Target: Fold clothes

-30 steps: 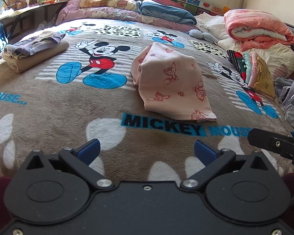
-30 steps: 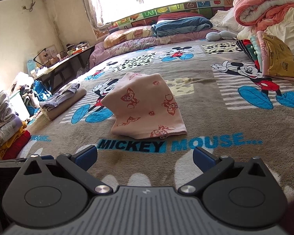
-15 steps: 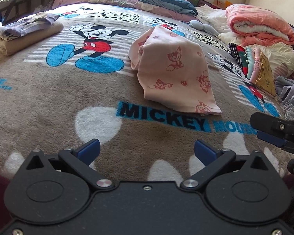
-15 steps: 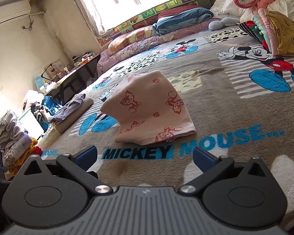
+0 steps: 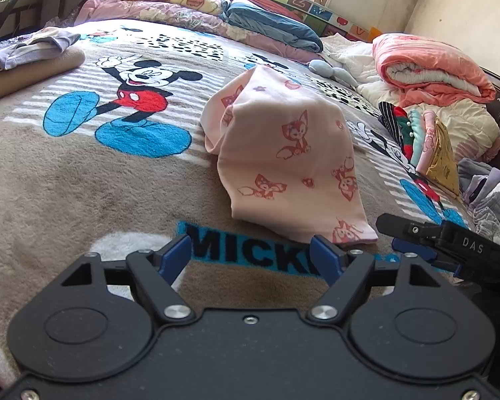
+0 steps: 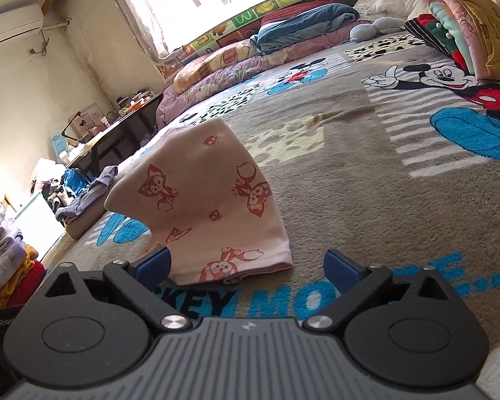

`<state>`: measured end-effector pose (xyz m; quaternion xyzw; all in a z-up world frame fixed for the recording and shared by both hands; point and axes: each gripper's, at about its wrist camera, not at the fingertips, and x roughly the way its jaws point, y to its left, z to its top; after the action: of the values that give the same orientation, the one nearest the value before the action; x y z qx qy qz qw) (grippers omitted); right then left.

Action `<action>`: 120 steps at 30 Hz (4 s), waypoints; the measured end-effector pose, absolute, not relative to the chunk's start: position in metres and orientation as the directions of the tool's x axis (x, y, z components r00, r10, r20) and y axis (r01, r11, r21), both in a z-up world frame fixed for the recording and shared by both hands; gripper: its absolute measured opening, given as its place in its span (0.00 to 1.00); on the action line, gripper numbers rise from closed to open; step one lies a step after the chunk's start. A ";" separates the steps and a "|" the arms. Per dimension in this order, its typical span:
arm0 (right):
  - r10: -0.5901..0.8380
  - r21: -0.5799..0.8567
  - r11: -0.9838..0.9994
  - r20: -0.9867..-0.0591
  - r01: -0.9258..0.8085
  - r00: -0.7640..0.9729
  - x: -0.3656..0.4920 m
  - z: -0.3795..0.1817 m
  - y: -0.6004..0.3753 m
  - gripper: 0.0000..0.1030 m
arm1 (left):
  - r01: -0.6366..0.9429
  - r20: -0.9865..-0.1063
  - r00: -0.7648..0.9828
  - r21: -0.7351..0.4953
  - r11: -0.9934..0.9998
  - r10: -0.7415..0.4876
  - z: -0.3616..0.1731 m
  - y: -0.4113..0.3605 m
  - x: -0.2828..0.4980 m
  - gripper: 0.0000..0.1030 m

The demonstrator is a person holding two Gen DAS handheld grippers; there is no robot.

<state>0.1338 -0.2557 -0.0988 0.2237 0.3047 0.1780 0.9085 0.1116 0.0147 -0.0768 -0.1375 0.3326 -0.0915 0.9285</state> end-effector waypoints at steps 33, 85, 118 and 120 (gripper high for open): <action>0.640 0.687 0.671 -0.348 -0.278 0.685 0.120 -0.119 -0.261 0.11 | 0.178 -0.456 0.830 -0.329 0.927 -0.321 -0.070 0.011 0.093 0.13; 0.565 0.610 0.733 -0.299 -0.302 0.769 0.085 -0.049 -0.255 0.69 | 0.029 -0.473 0.816 -0.539 0.842 -0.332 0.006 0.067 0.129 0.90; 0.782 0.810 0.468 -0.193 -0.354 0.592 0.299 -0.108 -0.255 0.08 | 0.272 -0.409 0.667 -0.645 0.714 -0.623 -0.086 0.083 0.293 0.10; 0.772 0.792 0.480 -0.176 -0.379 0.611 0.296 -0.099 -0.259 0.06 | 0.306 -0.376 0.694 -0.619 0.724 -0.614 -0.076 0.081 0.292 0.08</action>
<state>0.2959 -0.2587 -0.0985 0.3695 0.2662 0.3517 0.8179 0.2917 0.0806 -0.0760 -0.2647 0.2916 -0.2610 0.8814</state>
